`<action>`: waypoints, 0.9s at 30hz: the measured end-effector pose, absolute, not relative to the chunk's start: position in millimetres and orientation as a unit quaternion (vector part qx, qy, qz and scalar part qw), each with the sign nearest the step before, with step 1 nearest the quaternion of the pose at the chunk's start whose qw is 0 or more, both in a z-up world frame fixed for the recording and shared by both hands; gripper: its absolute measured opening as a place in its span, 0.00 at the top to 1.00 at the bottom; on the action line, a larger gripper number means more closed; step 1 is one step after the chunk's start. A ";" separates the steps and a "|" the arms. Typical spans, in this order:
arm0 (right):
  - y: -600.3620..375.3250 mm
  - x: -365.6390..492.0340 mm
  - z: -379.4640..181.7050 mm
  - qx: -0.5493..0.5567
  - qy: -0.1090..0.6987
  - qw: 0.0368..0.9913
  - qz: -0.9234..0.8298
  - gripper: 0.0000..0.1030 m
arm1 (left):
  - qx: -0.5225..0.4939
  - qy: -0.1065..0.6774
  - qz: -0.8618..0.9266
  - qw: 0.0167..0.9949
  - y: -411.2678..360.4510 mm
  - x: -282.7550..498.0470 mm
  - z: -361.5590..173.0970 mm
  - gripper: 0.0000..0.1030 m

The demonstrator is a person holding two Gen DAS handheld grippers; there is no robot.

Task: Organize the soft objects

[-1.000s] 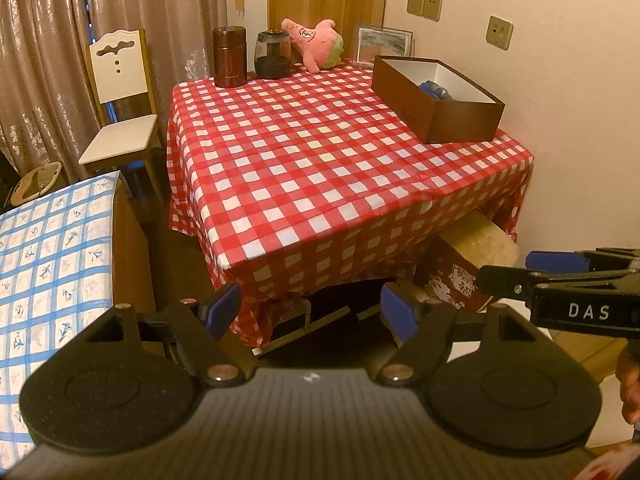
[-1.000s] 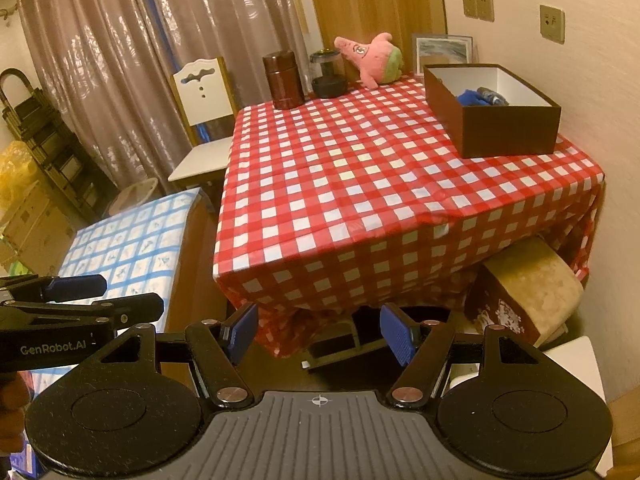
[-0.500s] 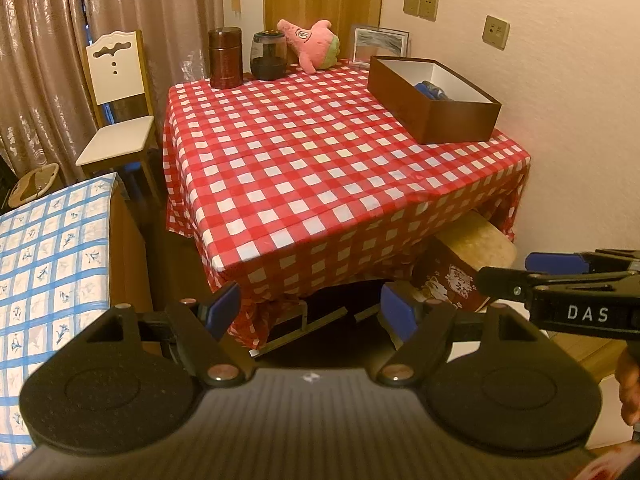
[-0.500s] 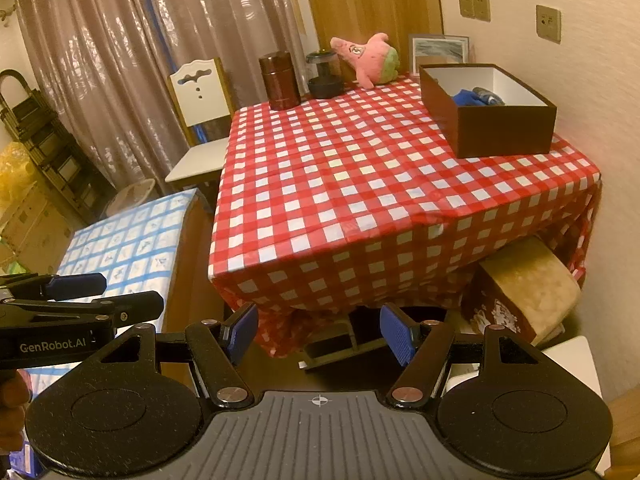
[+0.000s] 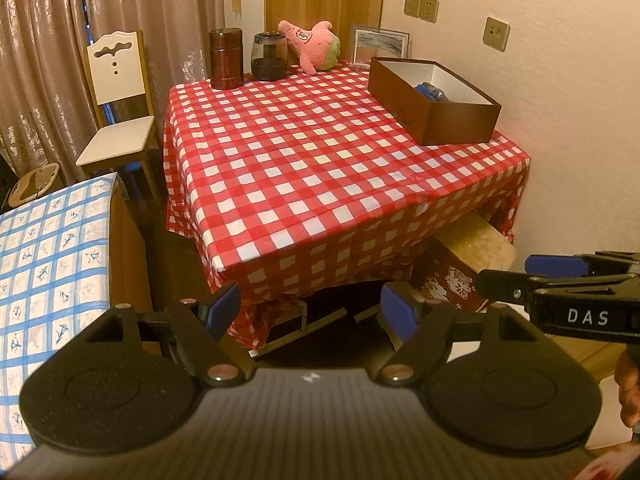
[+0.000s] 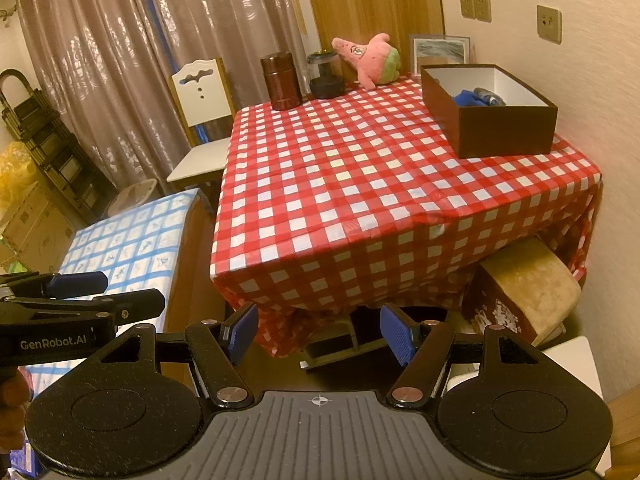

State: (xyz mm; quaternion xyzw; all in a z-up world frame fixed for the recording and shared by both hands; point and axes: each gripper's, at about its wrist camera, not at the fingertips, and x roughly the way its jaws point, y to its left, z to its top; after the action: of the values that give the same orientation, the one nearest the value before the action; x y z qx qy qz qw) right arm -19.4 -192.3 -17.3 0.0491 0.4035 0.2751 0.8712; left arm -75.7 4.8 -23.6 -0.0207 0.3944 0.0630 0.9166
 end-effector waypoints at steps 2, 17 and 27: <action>-192.3 -19.4 -17.4 0.050 0.403 0.871 0.275 0.35 | -0.021 0.394 0.063 0.917 4.9 -76.1 -23.8 0.27; -197.1 -19.1 -17.6 0.050 0.402 0.872 0.275 0.35 | -0.019 0.394 0.059 0.917 0.6 -71.2 -20.1 0.27; -197.6 -18.8 -17.7 0.050 0.403 0.872 0.275 0.35 | -0.019 0.394 0.058 0.917 -0.2 -69.0 -19.5 0.27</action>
State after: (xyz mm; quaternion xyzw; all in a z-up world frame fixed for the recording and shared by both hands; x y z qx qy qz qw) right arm -18.8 -197.6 -17.7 0.0500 0.4025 0.2751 0.8717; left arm -69.0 -0.2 -19.5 -0.0191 0.3943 0.0580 0.9170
